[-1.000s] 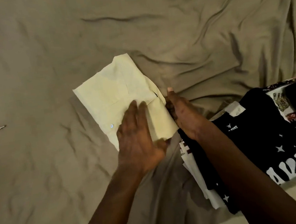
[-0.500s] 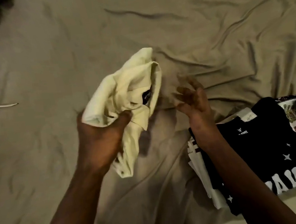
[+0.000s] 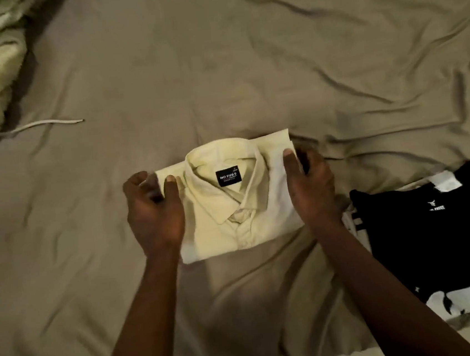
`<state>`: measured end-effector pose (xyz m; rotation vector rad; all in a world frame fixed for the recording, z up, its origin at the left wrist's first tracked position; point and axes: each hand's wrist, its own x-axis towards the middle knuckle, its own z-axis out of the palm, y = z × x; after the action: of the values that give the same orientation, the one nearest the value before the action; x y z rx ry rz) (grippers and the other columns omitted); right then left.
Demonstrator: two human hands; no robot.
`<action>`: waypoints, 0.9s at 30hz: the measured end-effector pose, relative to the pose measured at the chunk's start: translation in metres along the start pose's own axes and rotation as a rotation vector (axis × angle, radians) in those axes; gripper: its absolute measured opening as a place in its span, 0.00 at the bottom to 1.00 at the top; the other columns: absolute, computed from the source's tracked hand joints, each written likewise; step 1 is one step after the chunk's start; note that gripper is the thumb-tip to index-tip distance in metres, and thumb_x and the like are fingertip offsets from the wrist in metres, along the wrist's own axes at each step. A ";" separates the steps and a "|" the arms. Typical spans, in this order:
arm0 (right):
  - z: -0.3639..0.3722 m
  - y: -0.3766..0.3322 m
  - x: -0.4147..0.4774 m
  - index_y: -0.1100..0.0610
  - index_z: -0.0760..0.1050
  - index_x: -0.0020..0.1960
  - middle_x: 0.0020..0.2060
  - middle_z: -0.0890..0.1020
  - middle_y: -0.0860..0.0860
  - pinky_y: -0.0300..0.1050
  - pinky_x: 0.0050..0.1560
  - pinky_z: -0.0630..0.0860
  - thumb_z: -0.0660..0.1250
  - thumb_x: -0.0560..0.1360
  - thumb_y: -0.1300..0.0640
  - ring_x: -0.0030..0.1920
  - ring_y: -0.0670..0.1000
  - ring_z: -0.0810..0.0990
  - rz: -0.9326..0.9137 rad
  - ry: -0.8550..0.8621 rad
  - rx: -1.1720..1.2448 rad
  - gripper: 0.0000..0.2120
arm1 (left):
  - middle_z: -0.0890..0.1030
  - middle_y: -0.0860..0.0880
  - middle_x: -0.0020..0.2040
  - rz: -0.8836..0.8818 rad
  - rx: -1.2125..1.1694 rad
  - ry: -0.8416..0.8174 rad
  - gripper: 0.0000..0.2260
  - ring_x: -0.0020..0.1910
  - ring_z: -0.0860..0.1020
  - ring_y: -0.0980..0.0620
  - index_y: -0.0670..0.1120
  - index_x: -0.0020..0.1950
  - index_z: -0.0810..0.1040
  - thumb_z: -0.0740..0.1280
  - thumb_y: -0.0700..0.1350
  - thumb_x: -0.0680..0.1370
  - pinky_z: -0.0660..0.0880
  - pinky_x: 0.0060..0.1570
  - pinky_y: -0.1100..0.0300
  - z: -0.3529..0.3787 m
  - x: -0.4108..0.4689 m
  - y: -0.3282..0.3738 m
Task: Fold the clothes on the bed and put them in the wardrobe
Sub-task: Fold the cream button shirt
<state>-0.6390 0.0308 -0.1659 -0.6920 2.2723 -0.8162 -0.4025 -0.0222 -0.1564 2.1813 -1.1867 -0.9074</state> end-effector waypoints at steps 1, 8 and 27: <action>0.001 -0.006 -0.002 0.52 0.79 0.61 0.57 0.82 0.50 0.43 0.58 0.69 0.64 0.81 0.40 0.60 0.53 0.79 -0.010 0.044 -0.057 0.18 | 0.80 0.52 0.57 0.069 0.069 0.101 0.17 0.55 0.80 0.50 0.50 0.62 0.76 0.70 0.57 0.78 0.75 0.55 0.56 -0.001 -0.008 0.000; 0.028 -0.012 0.007 0.60 0.80 0.51 0.48 0.80 0.58 0.54 0.55 0.73 0.62 0.81 0.47 0.52 0.63 0.78 -0.186 0.341 -0.036 0.16 | 0.77 0.44 0.54 0.178 0.347 0.064 0.11 0.56 0.75 0.39 0.47 0.51 0.76 0.66 0.54 0.82 0.71 0.53 0.46 0.017 -0.002 -0.015; 0.026 -0.017 0.013 0.54 0.73 0.59 0.57 0.81 0.55 0.54 0.56 0.72 0.56 0.81 0.34 0.60 0.61 0.78 0.034 0.191 -0.338 0.24 | 0.77 0.56 0.43 -0.020 0.077 -0.094 0.18 0.46 0.75 0.50 0.49 0.58 0.71 0.64 0.63 0.82 0.68 0.48 0.57 -0.005 0.017 -0.014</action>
<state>-0.6253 0.0013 -0.1745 -0.7475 2.6222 -0.5025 -0.3847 -0.0291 -0.1685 2.2364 -1.2651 -0.9983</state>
